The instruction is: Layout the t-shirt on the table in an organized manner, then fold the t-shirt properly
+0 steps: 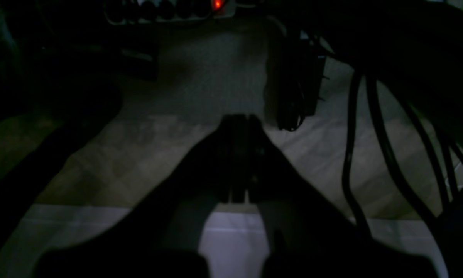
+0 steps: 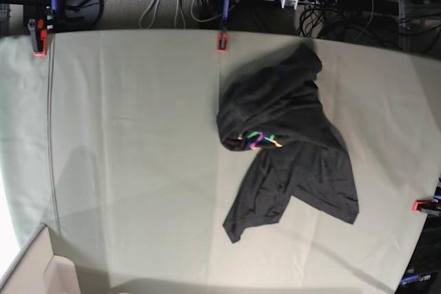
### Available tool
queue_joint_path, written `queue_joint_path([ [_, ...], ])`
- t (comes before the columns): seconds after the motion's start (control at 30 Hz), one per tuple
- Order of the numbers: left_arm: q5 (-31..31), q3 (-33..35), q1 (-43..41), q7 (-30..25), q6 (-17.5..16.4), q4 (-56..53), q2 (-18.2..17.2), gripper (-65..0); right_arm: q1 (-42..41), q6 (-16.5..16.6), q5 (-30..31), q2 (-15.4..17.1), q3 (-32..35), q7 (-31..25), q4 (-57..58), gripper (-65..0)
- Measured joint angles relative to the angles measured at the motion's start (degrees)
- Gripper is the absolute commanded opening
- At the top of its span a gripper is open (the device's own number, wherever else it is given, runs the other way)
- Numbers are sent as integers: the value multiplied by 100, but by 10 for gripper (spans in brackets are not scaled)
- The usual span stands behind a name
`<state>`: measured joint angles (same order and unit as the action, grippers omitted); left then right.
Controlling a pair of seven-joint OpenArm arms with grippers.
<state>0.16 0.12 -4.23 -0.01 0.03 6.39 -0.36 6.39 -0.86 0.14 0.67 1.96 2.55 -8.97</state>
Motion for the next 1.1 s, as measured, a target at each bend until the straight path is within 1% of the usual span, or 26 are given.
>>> queue_joint_path([
  [0.1,0,0,-31,-15,-2,4,-17,-649,33,7,2,20,7,0,-105,-650],
  [0.2,0,-2,-282,-13,-2,295,-114,-649,321,4,17,120,9,-44,-555,-650],
  [0.3,0,-2,-855,4,-2,1123,-214,-649,890,7,22,291,9,-13,-1222,-650],
  [0.37,-24,-2,-1320,28,-7,1858,-295,-649,1320,7,22,389,9,2,-1720,-650],
  [0.4,-17,-2,-1537,17,-11,2194,-348,-649,1526,11,17,428,9,105,-1974,-650],
  [0.47,-28,-4,-2048,125,22,2994,-442,-649,1965,13,20,509,4,109,-2540,-650],
  [0.53,-37,-2,-2472,160,26,3777,-509,-649,2319,13,9,553,-13,133,-3213,-650],
  [0.57,-15,11,-2693,120,-46,4168,-579,-649,2520,13,15,568,-13,92,-3617,-650],
  [0.6,-35,13,-2857,103,-44,4500,-651,-649,2695,13,13,581,-4,76,-3991,-650],
  [0.73,-31,-9,-3397,87,39,5709,-907,-649,3480,13,13,629,-17,101,-5528,-650],
  [0.87,-37,-9,-3923,186,31,6830,-1014,-649,4297,44,13,625,-24,223,-7141,-650],
  [0.93,-35,2,-4227,140,2,7434,-1093,-649,4636,81,13,629,-46,125,-7967,-650],
  [1.0,-39,-13,-4465,170,48,7997,-1126,-649,4863,83,11,649,-114,162,-8668,-650],
  [1.1,-39,-15,-4677,136,26,8738,-1134,-647,5066,83,17,688,-131,142,-9449,-650],
])
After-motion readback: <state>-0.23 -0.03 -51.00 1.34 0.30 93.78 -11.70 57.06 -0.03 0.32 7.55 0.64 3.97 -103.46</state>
